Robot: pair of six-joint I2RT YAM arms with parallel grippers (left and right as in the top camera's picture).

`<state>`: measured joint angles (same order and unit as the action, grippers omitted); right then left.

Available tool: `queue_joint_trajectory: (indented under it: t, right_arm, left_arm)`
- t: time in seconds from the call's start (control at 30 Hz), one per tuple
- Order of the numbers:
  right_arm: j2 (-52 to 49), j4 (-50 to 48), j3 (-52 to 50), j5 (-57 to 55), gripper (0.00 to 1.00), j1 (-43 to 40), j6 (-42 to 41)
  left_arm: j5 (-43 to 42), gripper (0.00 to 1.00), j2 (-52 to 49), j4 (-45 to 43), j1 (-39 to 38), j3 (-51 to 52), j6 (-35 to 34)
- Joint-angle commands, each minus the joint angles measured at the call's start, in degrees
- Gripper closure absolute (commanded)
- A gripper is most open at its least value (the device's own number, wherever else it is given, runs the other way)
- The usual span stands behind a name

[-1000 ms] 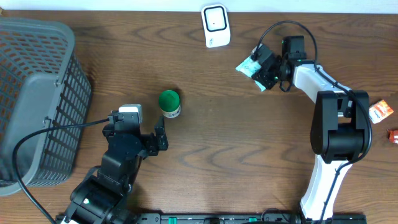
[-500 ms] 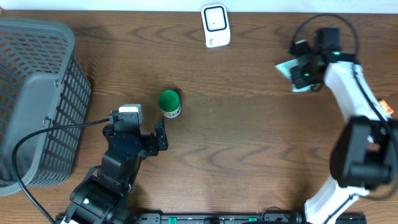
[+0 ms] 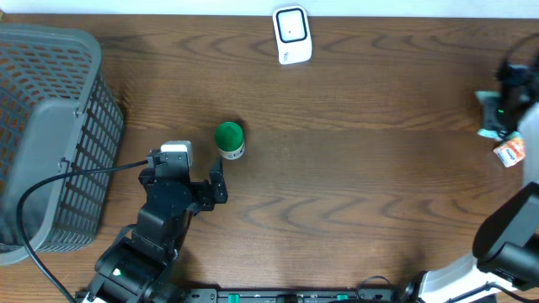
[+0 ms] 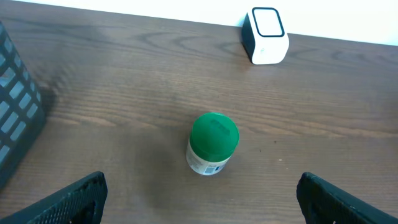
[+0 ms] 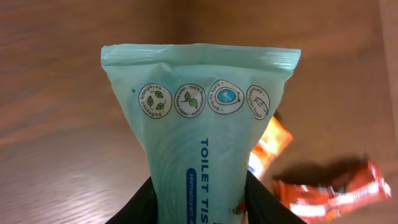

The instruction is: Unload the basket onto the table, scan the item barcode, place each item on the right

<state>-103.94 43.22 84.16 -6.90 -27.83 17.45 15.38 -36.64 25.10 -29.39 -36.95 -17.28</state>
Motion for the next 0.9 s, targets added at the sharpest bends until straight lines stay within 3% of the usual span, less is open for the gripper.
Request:
queue_joint_trajectory:
  t: [0.0, 0.47, 0.53, 0.6, 0.63, 0.87]
  right_arm:
    - [-1.8, -1.0, 0.0, 3.2, 0.7, -4.5, -3.7]
    - [-5.9, -10.3, -0.1, 3.4, 0.68, -16.2, -3.7]
    - [-5.9, -11.9, -0.1, 3.4, 0.54, -17.5, -3.8]
    - [-5.8, -13.0, -0.1, 3.4, 0.12, -18.0, -4.5]
    - [-5.8, -13.7, 0.0, 3.4, 0.01, -18.1, -5.6]
    - [-3.7, -14.5, 0.7, 15.3, 0.01, -16.7, -9.0]
  left_arm:
    - [0.8, 0.02, 0.0, -0.2, 0.2, -0.1, 0.7]
    - [0.8, 0.02, 0.0, -0.2, 0.2, -0.1, 0.7]
    - [0.8, 0.02, 0.0, -0.2, 0.2, -0.1, 0.7]
    - [0.8, 0.02, 0.0, -0.2, 0.2, -0.1, 0.7]
    - [0.8, 0.02, 0.0, -0.2, 0.2, -0.1, 0.7]
    - [0.8, 0.02, 0.0, -0.2, 0.2, -0.1, 0.7]
